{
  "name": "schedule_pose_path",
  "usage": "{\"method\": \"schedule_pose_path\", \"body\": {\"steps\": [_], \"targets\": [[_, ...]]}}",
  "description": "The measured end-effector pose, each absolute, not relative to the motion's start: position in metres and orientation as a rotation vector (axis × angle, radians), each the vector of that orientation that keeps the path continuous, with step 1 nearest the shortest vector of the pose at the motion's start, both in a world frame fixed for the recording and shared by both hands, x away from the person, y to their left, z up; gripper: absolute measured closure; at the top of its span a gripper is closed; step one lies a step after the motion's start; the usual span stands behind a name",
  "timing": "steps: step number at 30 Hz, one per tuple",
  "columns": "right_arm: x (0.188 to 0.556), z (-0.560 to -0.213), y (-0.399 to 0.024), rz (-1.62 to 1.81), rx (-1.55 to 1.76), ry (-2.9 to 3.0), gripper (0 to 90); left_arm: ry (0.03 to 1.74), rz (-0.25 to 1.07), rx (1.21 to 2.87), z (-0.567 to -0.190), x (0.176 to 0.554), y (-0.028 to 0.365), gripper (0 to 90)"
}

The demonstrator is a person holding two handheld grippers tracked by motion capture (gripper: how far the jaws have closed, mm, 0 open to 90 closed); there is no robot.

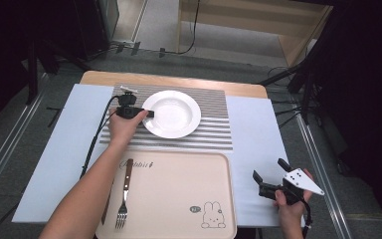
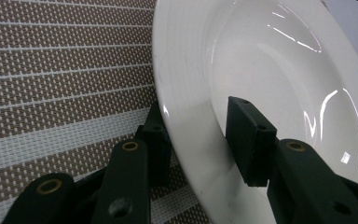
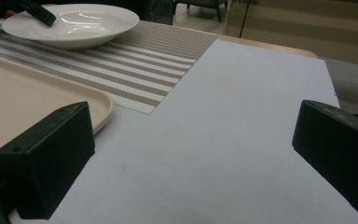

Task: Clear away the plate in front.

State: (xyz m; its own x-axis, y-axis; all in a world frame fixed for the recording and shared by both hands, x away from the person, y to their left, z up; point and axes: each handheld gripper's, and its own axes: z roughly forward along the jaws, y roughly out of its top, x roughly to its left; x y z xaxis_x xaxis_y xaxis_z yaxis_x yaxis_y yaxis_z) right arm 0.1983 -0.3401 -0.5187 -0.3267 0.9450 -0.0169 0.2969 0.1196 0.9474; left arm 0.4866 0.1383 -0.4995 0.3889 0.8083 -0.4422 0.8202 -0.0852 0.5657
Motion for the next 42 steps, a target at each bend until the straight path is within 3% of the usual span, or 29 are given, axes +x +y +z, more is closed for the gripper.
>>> {"method": "schedule_pose_path", "body": {"steps": [9, 11, 15, 42], "targets": [[0.198, -0.519, -0.340, 1.220, 1.214, 1.727, 0.0, 1.309, -0.045, 1.823, -0.493, 0.479, 0.142, 65.8], [0.199, -0.519, -0.339, 1.216, 1.209, 1.730, 0.0, 1.276, -0.097, 1.825, -0.490, 0.477, 0.139, 71.7], [0.199, -0.519, -0.339, 1.211, 1.208, 1.732, 0.0, 1.241, -0.062, 1.870, -0.484, 0.471, 0.131, 77.2], [0.199, -0.519, -0.339, 1.210, 1.208, 1.729, 0.0, 1.237, -0.093, 1.771, -0.465, 0.461, 0.132, 80.8]]}}
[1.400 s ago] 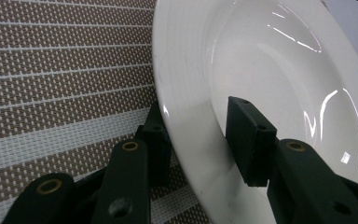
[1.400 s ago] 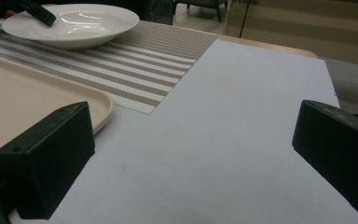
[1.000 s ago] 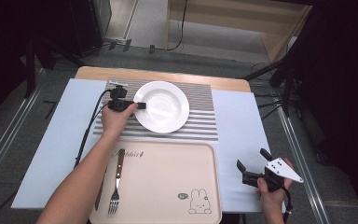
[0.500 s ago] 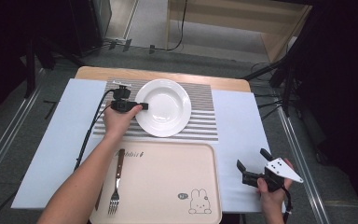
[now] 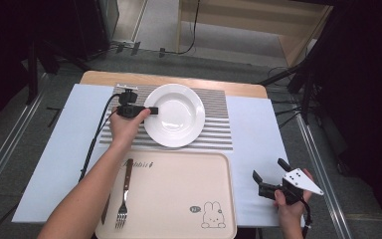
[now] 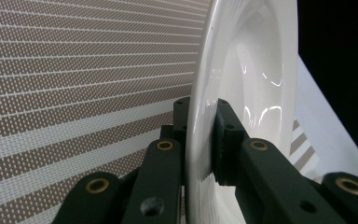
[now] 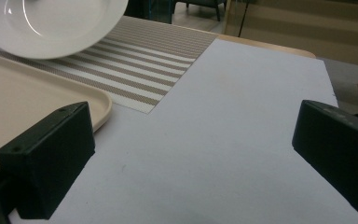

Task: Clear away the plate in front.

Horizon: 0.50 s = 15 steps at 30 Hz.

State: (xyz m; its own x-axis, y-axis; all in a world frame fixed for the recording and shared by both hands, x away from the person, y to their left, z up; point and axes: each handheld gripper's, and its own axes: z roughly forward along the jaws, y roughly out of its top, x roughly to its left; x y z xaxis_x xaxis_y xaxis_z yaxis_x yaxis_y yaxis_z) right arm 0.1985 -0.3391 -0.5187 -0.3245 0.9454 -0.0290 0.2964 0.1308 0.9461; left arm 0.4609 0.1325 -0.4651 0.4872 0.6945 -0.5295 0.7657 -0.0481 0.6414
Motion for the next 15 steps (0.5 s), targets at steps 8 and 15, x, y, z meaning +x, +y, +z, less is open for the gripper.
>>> {"method": "schedule_pose_path", "body": {"steps": [8, 15], "targets": [[0.199, -0.519, -0.339, 1.208, 1.202, 1.730, 0.0, 1.187, -0.086, 1.773, -0.451, 0.451, 0.135, 80.7], [0.199, -0.519, -0.339, 1.206, 1.202, 1.730, 0.0, 1.153, -0.082, 1.767, -0.444, 0.441, 0.137, 80.6]]}}
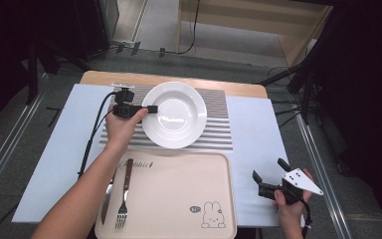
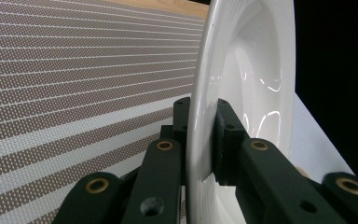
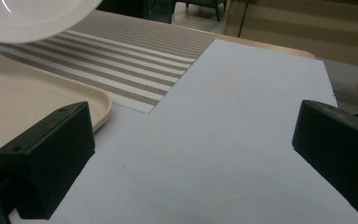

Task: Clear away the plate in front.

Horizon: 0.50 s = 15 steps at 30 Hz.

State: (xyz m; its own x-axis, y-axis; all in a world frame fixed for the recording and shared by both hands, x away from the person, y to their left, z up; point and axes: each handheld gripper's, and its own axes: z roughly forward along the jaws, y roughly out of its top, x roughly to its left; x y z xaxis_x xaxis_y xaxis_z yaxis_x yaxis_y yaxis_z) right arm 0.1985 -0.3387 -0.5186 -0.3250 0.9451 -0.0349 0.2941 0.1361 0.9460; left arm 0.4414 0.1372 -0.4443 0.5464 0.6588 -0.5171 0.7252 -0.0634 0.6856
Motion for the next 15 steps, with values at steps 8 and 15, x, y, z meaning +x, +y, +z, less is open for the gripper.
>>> {"method": "schedule_pose_path", "body": {"steps": [8, 15], "targets": [[0.198, -0.519, -0.338, 1.205, 1.202, 1.729, 0.0, 1.110, -0.092, 1.769, -0.438, 0.428, 0.140, 80.6], [0.198, -0.519, -0.338, 1.208, 1.202, 1.728, 0.0, 1.074, -0.099, 1.777, -0.436, 0.414, 0.144, 80.6]]}}
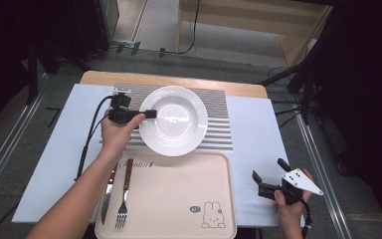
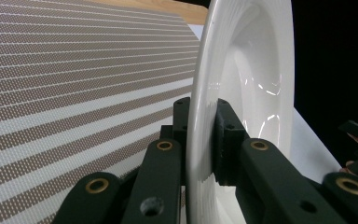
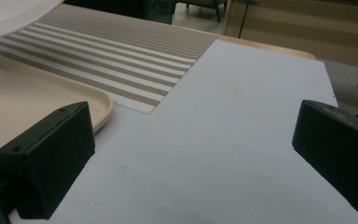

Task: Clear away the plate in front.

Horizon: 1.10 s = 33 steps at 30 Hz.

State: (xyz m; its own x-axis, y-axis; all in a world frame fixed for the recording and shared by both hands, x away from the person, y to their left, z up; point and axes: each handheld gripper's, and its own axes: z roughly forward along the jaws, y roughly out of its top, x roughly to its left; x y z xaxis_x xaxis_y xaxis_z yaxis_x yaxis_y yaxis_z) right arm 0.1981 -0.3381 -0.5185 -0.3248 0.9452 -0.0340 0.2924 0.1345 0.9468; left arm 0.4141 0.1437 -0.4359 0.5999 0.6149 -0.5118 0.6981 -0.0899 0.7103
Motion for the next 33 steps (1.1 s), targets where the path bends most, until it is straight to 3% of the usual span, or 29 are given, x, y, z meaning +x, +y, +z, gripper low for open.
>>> {"method": "schedule_pose_path", "body": {"steps": [33], "targets": [[0.197, -0.518, -0.338, 1.210, 1.214, 1.714, 0.0, 1.009, -0.216, 1.792, -0.455, 0.355, 0.155, 80.5]]}}
